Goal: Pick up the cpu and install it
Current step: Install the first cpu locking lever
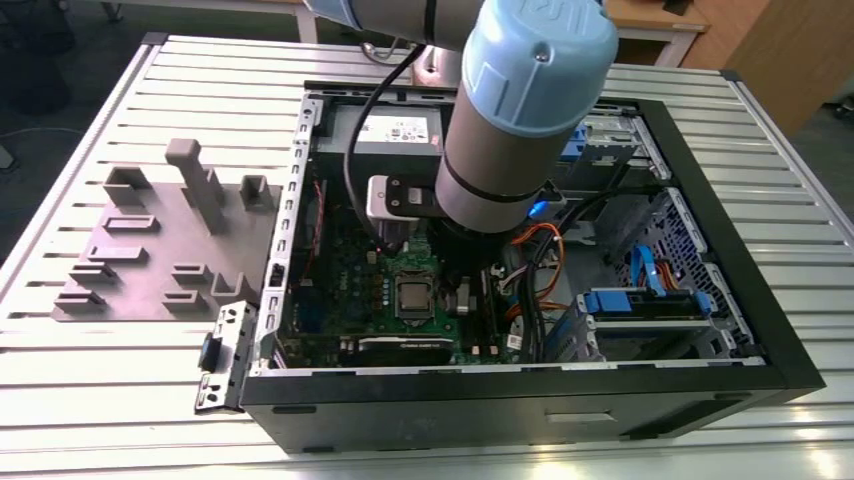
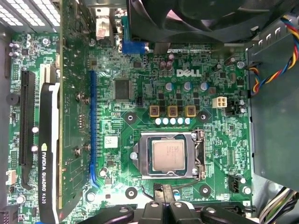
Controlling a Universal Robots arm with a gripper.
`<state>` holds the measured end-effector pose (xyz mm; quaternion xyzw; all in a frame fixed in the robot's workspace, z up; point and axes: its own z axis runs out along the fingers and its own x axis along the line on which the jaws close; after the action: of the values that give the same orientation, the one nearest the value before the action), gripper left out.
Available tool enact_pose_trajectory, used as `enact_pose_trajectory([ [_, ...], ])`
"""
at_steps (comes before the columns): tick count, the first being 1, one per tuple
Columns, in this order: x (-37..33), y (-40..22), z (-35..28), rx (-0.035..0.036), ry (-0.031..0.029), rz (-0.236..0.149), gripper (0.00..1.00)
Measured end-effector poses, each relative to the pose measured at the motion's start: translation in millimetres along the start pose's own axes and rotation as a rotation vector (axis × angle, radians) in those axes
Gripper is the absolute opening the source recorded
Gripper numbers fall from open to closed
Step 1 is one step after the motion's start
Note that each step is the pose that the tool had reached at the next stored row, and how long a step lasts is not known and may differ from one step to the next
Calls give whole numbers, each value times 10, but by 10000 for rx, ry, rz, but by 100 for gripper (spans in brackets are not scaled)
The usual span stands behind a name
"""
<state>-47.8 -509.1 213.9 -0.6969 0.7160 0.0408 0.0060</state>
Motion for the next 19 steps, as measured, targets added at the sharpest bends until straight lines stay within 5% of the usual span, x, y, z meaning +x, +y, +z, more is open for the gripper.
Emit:
enact_pose_trajectory([
  [19, 38, 9, 70, 35, 2, -61, 11],
])
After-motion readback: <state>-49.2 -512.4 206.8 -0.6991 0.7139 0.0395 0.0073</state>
